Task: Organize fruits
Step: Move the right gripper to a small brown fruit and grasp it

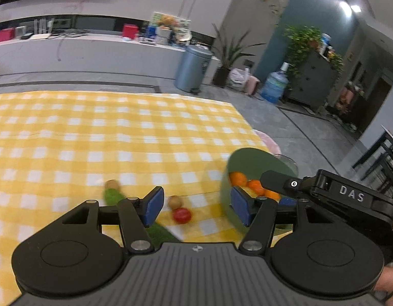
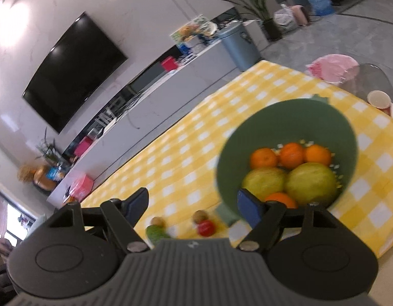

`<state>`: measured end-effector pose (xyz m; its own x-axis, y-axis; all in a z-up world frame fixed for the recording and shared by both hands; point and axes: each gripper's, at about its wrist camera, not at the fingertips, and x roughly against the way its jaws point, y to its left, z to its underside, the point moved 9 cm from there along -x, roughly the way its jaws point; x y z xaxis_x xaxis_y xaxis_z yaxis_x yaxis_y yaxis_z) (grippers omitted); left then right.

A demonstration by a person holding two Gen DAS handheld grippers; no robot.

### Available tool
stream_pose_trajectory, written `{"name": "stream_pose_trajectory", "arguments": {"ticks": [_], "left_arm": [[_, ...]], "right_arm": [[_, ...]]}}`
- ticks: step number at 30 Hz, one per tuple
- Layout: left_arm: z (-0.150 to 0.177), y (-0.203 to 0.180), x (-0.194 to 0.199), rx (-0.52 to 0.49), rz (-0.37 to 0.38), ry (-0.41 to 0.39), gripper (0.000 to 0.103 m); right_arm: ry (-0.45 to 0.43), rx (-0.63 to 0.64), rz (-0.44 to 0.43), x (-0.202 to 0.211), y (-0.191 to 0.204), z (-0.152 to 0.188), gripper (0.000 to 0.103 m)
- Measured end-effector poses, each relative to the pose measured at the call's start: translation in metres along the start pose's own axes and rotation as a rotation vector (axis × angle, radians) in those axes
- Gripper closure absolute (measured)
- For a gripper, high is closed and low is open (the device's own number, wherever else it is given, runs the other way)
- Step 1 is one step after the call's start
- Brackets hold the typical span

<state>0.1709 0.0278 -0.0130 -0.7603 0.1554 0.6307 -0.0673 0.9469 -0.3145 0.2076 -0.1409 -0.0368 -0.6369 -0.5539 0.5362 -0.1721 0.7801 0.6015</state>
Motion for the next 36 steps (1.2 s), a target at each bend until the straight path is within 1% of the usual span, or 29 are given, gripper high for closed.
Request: {"name": "stream_pose_trajectory", "arguments": {"ticks": [5,10,16,19,21,23,25,29,33,36], "left_arm": [[0.005,0.025,0.015,0.062,-0.033,0.0,0.032],[0.011,0.045,0.028,0.105,-0.064,0.0,0.032],[0.02,0.062,0.034,0.131,-0.075,0.02,0.032],[0.025,0.073,0.033,0.164,-0.087,0.025,0.032],[0.03,0.083,0.032,0.201,-0.11,0.036,0.032],[0.036,0.092,0.03,0.227,-0.122,0.05,0.032],[0.042,0.103,0.026,0.249,-0.134,0.064,0.032],[0.058,0.127,0.016,0.301,-0.17,0.097,0.032],[0.072,0.144,0.006,0.349,-0.148,0.127,0.033],[0.08,0.149,-0.002,0.349,-0.133,0.125,0.033]], "right_arm": [[0.031,0.07,-0.033,-0.002,0.035,0.016,0.03],[0.055,0.13,-0.041,-0.004,0.061,0.03,0.03],[0.087,0.176,-0.03,-0.01,0.076,0.045,0.03],[0.111,0.167,-0.016,-0.018,0.077,0.054,0.03],[0.135,0.135,-0.026,-0.026,0.077,0.062,0.03],[0.158,0.129,-0.037,-0.034,0.081,0.07,0.031],[0.164,0.133,-0.018,-0.043,0.082,0.077,0.031],[0.191,0.092,0.041,-0.063,0.068,0.089,0.031],[0.2,0.044,0.096,-0.076,0.046,0.093,0.032],[0.216,0.04,0.116,-0.082,0.036,0.094,0.032]]}}
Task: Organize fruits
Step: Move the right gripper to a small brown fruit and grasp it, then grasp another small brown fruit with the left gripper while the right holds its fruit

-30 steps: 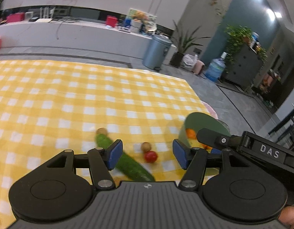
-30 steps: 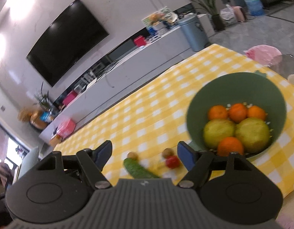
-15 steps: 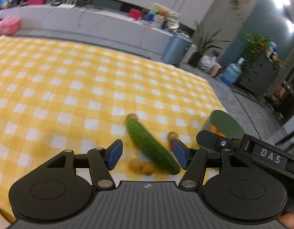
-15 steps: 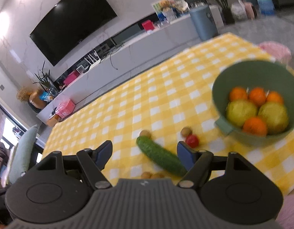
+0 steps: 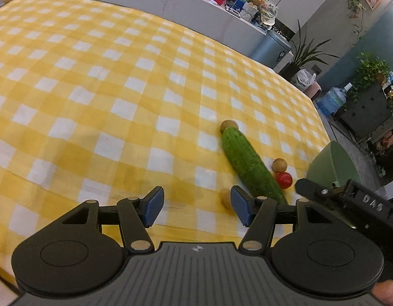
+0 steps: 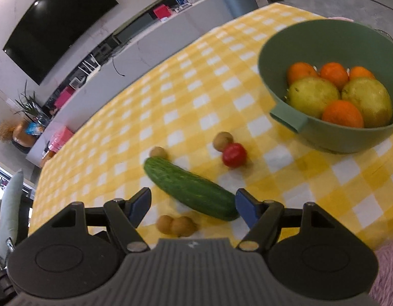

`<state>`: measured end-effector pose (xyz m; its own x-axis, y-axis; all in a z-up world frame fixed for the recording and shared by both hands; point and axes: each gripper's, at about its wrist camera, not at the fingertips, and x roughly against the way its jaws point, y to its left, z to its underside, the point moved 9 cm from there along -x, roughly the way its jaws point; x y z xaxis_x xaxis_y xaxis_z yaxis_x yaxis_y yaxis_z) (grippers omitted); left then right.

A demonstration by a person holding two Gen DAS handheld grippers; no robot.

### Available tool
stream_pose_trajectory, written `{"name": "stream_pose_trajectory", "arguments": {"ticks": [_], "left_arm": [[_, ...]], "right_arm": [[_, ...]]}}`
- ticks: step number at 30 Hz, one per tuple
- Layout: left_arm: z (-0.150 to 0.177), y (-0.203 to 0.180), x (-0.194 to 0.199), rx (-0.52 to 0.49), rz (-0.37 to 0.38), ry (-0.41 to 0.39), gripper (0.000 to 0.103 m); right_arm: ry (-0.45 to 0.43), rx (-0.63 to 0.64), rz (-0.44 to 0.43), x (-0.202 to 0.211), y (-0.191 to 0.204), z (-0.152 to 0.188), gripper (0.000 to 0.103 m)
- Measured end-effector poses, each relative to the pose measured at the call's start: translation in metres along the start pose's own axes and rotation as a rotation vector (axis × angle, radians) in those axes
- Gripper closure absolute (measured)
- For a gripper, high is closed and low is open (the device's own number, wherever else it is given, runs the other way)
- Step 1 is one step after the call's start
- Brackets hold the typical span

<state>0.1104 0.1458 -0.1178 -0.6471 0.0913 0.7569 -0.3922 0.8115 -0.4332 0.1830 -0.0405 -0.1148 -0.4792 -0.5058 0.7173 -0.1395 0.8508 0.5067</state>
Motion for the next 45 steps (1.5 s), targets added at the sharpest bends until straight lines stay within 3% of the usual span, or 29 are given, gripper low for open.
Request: {"name": "stream_pose_trajectory", "arguments": {"ticks": [7,8,9,11,13,14,16,21,31,40,45], "left_arm": [[0.011,-0.017,-0.009,-0.108,0.083,-0.054,0.033],[0.013,-0.02,-0.009,-0.124,0.088,-0.066,0.033],[0.014,-0.023,-0.009,-0.143,0.088,-0.078,0.033],[0.017,-0.026,-0.01,-0.186,0.065,-0.095,0.033],[0.018,-0.024,-0.013,-0.206,0.021,-0.098,0.033],[0.018,-0.023,-0.015,-0.208,0.001,-0.098,0.033],[0.019,-0.019,-0.017,-0.214,-0.021,-0.102,0.033],[0.019,-0.013,-0.019,-0.212,-0.021,-0.097,0.033],[0.019,-0.012,-0.022,-0.261,-0.023,-0.094,0.034],[0.02,-0.013,-0.02,-0.305,-0.033,-0.095,0.034],[0.019,-0.017,-0.004,-0.449,-0.032,-0.14,0.034]], "right_arm": [[0.008,-0.021,0.026,-0.01,-0.013,0.0,0.035],[0.009,-0.025,0.025,-0.01,-0.014,0.0,0.041],[0.019,-0.018,0.011,-0.01,-0.012,0.001,0.058],[0.049,0.034,-0.015,-0.011,-0.004,0.005,0.059],[0.056,0.087,-0.03,-0.009,0.004,0.009,0.074],[0.074,0.079,-0.066,-0.01,0.008,0.011,0.076],[0.108,0.054,-0.101,-0.014,0.011,0.015,0.076],[0.135,0.085,-0.079,-0.021,0.017,0.024,0.075],[0.155,0.184,0.029,-0.047,0.024,0.037,0.078],[0.146,0.282,0.045,-0.032,0.032,0.039,0.08],[0.199,0.305,0.067,-0.035,0.025,0.046,0.08]]}}
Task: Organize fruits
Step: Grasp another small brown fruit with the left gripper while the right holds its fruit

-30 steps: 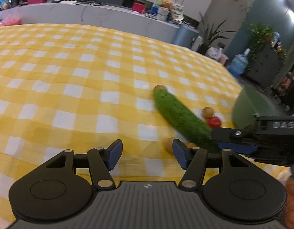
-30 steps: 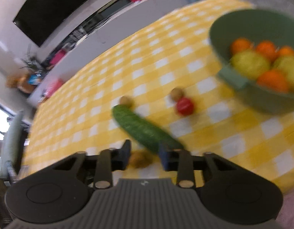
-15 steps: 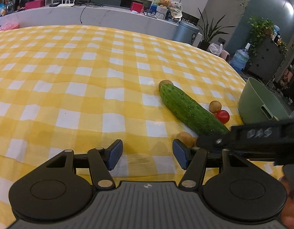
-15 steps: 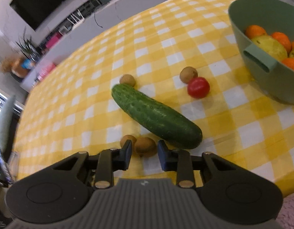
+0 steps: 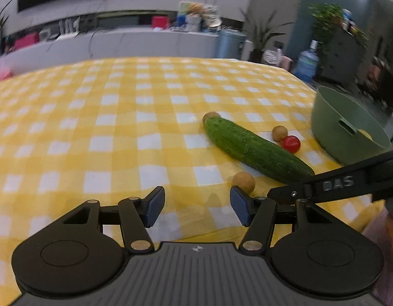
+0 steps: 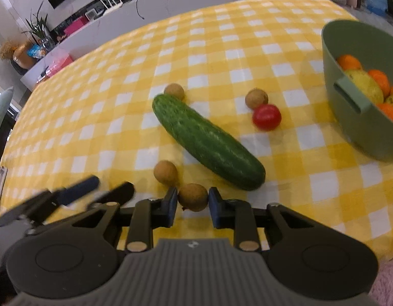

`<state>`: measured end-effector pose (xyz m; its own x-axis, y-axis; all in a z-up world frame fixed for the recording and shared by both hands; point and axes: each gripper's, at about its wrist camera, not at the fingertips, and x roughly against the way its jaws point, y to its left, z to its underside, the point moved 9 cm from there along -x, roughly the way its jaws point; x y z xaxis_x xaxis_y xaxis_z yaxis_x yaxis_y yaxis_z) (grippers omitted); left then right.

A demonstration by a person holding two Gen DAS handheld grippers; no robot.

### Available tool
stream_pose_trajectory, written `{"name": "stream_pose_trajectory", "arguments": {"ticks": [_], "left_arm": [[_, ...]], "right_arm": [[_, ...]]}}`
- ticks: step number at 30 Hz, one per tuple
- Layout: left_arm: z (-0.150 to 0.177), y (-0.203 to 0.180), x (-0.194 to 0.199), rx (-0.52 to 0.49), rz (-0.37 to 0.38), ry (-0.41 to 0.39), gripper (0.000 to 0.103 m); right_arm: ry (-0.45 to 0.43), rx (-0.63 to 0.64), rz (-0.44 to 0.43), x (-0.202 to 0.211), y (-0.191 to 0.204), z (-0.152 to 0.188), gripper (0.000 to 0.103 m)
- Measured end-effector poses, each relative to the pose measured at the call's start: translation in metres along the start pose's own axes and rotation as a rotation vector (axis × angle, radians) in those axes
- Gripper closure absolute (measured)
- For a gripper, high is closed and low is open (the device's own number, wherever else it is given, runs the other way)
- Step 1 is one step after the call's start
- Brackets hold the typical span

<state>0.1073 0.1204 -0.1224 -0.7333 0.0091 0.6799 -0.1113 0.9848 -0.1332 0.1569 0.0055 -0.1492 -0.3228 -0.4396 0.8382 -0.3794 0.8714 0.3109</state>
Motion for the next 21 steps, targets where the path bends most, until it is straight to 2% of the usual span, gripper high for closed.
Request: {"name": "stream_pose_trajectory", "arguments": {"ticks": [6,12,16,21], "left_arm": [[-0.001,0.02,-0.001,0.08,-0.019,0.008,0.033],[0.002,0.023,-0.004,0.087,-0.033,0.027,0.033],[0.002,0.025,-0.004,0.109,-0.034,0.028,0.033],[0.002,0.027,-0.004,0.154,-0.008,0.028,0.033]], "right_arm": [[0.002,0.055,0.023,-0.008,0.007,0.001,0.08],[-0.007,0.093,0.038,-0.012,0.013,0.001,0.08],[-0.022,0.11,0.046,-0.013,0.015,0.0,0.079],[-0.03,0.195,0.086,-0.014,0.024,0.003,0.078]]}}
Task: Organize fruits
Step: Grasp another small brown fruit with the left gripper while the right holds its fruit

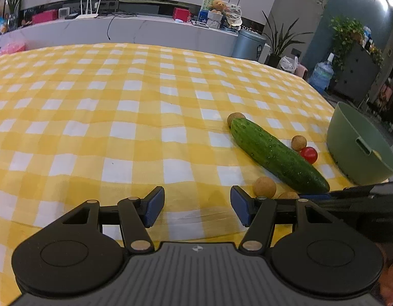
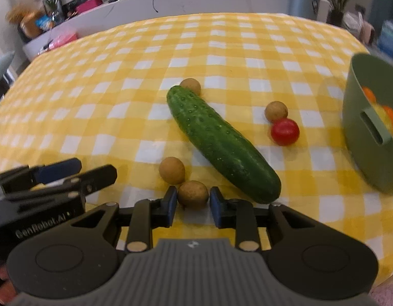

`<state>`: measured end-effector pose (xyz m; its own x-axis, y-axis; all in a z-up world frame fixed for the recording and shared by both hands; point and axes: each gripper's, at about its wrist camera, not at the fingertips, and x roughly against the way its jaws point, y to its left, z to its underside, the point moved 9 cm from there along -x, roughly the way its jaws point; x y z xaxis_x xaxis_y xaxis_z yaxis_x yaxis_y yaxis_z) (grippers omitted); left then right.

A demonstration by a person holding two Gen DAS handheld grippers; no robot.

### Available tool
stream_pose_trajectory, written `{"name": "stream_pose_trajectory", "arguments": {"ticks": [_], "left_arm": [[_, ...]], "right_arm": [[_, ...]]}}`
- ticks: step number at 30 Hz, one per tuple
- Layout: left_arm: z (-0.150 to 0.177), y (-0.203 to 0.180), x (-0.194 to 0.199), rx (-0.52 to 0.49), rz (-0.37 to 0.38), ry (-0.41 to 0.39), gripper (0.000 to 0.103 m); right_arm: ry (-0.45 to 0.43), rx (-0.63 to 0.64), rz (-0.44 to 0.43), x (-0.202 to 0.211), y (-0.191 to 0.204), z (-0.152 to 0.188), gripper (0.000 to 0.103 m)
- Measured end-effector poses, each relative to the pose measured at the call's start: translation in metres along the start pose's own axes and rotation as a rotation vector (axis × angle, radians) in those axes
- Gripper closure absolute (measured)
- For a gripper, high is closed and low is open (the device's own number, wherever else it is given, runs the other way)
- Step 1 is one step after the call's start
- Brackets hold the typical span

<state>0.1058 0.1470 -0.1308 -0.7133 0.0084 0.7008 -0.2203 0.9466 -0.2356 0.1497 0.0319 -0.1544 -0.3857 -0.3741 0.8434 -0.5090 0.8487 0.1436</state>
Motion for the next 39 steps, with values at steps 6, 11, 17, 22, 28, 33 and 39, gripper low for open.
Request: {"name": "stream_pose_trajectory", "arguments": {"ticks": [6,11,17,22,28,33,39], "left_arm": [[0.001,0.002,-0.005,0.115,0.098,0.006,0.033],[0.002,-0.003,-0.003,0.099,0.143,-0.044,0.033],[0.013,-0.026,-0.008,-0.075,0.155,-0.078,0.033],[0.019,-0.046,-0.012,-0.195,0.112,-0.113,0.042],[0.017,-0.058,-0.02,-0.234,0.116,-0.133,0.052],[0.019,-0.071,-0.027,-0.338,0.129,-0.138,0.054],[0.015,-0.078,-0.036,-0.373,0.129,-0.14,0.059]], "right_arm": [[0.004,0.005,-0.019,0.003,-0.001,0.002,0.08],[-0.003,0.042,-0.027,0.018,-0.001,0.004,0.08],[0.039,0.053,0.007,0.022,-0.014,0.011,0.08],[0.026,0.078,-0.008,0.03,-0.014,0.012,0.08],[0.041,0.07,0.017,0.026,-0.02,0.013,0.08],[0.043,0.093,0.005,0.029,-0.019,0.015,0.08],[0.044,0.089,0.003,0.029,-0.024,0.016,0.08]]}}
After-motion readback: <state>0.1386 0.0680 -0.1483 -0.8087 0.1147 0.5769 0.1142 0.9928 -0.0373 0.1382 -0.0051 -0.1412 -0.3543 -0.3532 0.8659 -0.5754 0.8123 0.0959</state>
